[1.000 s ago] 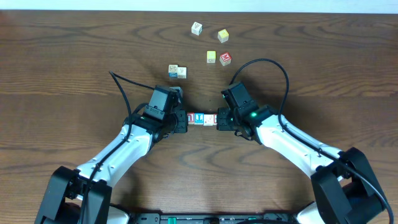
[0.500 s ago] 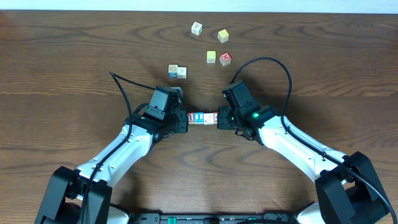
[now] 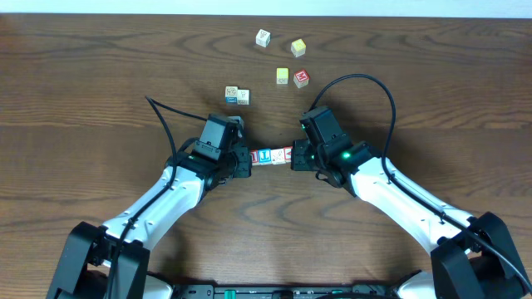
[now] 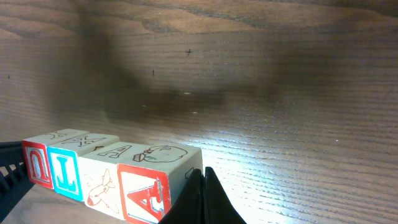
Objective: Lift 4 blocks
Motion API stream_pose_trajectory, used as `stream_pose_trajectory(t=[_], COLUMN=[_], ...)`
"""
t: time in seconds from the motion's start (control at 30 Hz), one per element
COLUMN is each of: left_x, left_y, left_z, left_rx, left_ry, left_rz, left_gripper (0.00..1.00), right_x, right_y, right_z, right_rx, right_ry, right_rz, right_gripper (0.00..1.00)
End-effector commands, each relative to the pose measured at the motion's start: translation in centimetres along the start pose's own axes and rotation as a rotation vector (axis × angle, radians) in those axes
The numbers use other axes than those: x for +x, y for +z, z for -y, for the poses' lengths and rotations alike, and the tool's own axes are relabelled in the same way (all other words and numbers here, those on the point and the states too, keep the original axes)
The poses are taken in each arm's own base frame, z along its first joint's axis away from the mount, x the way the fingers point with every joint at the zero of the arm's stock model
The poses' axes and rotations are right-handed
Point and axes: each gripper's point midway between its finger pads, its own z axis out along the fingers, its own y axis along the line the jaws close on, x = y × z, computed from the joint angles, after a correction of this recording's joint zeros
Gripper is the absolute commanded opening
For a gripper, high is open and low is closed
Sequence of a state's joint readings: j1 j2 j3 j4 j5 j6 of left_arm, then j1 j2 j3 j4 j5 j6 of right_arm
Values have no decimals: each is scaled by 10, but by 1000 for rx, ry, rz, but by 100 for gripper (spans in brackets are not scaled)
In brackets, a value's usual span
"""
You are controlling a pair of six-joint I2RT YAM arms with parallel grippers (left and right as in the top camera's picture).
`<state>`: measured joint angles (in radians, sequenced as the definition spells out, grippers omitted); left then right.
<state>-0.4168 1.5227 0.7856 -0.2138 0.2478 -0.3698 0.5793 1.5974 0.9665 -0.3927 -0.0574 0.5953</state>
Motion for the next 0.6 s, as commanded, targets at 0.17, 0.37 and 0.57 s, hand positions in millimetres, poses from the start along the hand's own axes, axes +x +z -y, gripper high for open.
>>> stream_pose_trajectory(t=[0.17,0.37,0.57], left_x=[-10,-15,-16], left_y=[-24,-34,-36], left_z=[73,77,78], left_rx=[250,264,268], left_ry=[93,101,99], left_rz=[6,34,41], left_gripper=[7,7,7], right_x=[18,18,18], right_y=[-15,-16,-16], right_z=[-61,-62,-62], right_rx=[-254,-258,-261], right_ry=[-53,-53,-53], right_rz=[-90,-92,-94], right_gripper=[1,1,1])
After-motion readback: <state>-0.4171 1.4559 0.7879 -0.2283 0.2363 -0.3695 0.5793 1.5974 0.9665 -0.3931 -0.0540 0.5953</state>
